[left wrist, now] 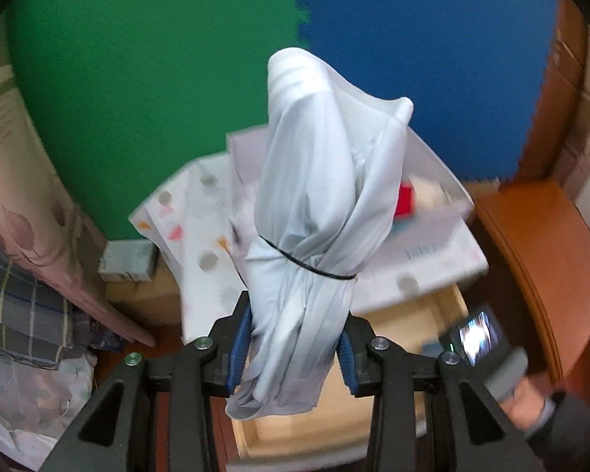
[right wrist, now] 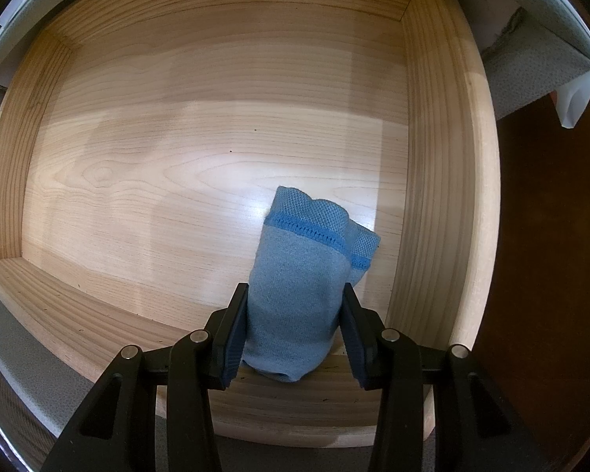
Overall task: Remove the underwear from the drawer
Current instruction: 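Carry the grey-blue bundle up over the white box with the left gripper, then lower the bundle into the box and open the left gripper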
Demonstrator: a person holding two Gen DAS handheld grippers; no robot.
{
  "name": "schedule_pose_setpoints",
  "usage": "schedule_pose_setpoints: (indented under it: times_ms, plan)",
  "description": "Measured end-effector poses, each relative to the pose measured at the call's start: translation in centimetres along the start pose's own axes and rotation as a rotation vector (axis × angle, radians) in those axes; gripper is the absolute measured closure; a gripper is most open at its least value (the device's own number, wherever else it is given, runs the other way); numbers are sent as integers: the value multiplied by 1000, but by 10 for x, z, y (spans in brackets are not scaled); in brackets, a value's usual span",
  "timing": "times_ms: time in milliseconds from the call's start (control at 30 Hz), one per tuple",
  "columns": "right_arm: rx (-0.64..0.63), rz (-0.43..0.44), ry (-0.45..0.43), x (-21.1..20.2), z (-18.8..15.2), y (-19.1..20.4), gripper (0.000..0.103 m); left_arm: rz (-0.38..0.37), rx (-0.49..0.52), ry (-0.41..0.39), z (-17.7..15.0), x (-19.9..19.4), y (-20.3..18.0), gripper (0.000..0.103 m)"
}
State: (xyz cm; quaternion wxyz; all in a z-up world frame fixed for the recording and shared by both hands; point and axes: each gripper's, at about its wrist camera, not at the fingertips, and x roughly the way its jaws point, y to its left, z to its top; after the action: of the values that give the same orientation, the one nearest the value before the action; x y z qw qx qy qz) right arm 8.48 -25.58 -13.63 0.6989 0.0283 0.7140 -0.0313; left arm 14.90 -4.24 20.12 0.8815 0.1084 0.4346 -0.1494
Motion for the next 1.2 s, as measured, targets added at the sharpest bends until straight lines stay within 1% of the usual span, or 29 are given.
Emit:
schedule_pose_setpoints:
  times_ms: [100,167,267,300,333,367,433,533,667,800,867,900,1100,1200]
  plan:
    - [0,0,0,0,0,0,62,8,-56,-27,22,4,12,65]
    - [0,2,-1,0,0,0,62,3,-111,-32,39,10,22,65]
    - [1,3,-1,0,0,1,62,-11,-192,-17,60,24,36,65]
    - [1,2,-1,0,0,1,62,-29,-219,-14,66,29,41,65]
    - [0,2,-1,0,0,1,62,-39,-232,-13,72,34,44,65]
    - [-1,2,-1,0,0,1,62,-32,-237,-9,77,41,46,65]
    - [0,2,-1,0,0,1,62,-13,-237,5,84,53,46,65]
    - [0,2,0,0,0,2,62,-6,-228,20,93,70,44,65]
    - [0,1,0,1,0,2,62,-2,-188,29,102,93,35,64]
    - [-2,1,0,1,0,2,62,-4,-171,96,98,123,26,63]
    - [-1,1,0,1,0,3,62,4,-166,114,94,136,22,63]
    - [-2,1,1,1,0,4,62,6,-169,116,91,142,21,61]
    - [-2,0,0,2,0,4,62,8,-144,131,88,153,14,59]
    - [0,-1,1,2,0,5,62,5,-144,136,87,155,15,54]
